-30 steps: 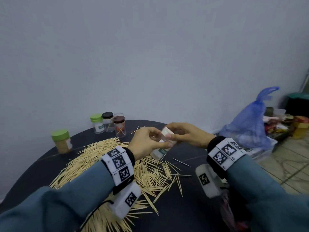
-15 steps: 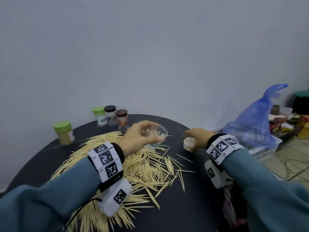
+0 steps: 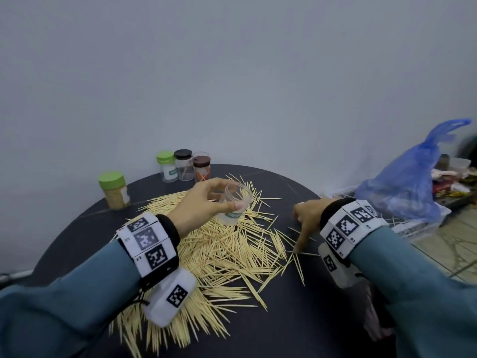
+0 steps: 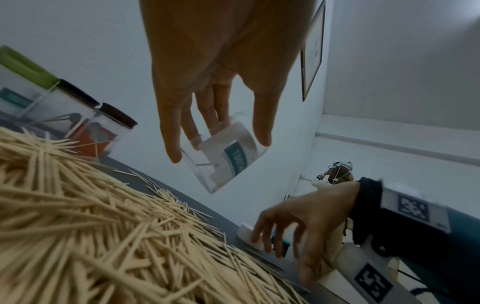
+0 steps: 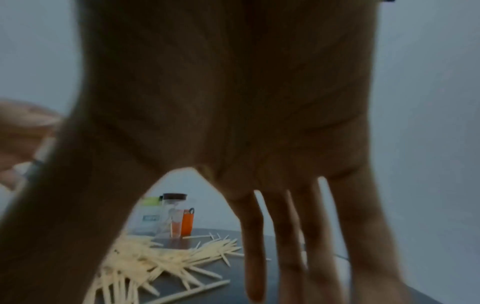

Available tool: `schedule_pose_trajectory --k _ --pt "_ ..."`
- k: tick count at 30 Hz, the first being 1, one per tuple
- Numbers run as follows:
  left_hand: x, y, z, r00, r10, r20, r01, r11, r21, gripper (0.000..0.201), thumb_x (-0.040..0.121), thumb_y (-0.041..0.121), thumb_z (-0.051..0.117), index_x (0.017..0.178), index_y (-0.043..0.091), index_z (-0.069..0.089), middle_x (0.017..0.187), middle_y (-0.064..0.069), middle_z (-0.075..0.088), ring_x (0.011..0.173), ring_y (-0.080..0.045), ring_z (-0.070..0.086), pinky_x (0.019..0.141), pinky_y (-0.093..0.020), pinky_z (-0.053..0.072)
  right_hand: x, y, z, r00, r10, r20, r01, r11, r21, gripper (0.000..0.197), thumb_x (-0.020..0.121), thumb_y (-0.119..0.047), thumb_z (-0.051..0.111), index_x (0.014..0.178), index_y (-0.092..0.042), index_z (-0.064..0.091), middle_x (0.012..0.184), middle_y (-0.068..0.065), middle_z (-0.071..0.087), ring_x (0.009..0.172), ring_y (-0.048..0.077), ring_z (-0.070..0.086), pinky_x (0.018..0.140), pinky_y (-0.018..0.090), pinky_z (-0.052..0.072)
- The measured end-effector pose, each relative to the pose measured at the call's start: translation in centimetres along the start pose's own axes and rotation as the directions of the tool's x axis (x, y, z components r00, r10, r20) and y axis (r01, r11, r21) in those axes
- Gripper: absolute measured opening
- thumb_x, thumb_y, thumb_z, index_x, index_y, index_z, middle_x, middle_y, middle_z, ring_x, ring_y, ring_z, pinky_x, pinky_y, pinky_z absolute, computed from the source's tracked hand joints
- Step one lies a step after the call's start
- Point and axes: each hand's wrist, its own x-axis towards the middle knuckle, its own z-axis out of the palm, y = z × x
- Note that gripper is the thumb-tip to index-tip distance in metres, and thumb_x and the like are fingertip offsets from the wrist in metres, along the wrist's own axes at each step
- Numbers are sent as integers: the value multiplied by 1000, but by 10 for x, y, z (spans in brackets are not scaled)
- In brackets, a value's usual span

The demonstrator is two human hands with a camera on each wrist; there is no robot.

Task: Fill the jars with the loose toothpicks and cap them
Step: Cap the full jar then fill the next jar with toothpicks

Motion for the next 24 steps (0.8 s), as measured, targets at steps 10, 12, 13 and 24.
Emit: schedule_pose_trajectory --k 10,12,13,24 --pt "-4 -6 -17 999 -38 -27 35 994 -100 46 77 24 74 121 21 59 124 1 60 115 -19 56 95 -41 48 -21 -23 7 990 95 108 -81 989 -126 86 68 -53 75 135 -10 42 131 6 51 119 21 51 98 32 45" --pt "-7 -7 -21 998 -50 -46 44 991 -124 42 76 23 75 116 24 59 123 1 61 114 -18 56 95 -40 47 -17 -24 10 993 74 93 -68 996 -62 84 64 -53 77 131 -14 45 130 6 51 117 22 50 99 36 46" --pt "-8 -7 -22 997 -54 -58 46 990 -136 41 76 23 75 114 26 59 122 1 61 113 -18 56 94 -38 47 -15 -25 11 994 60 86 -57 998 -40 81 64 -52 77 129 -14 47 129 8 52 115 23 51 97 37 47" --pt "-16 -11 -43 989 -69 -132 47 985 -164 45 76 21 75 118 18 59 112 -1 63 106 -16 57 73 -23 44 18 -59 4 995 -80 59 61 958 279 32 77 -18 75 103 -3 65 91 9 72 71 16 66 82 34 56"
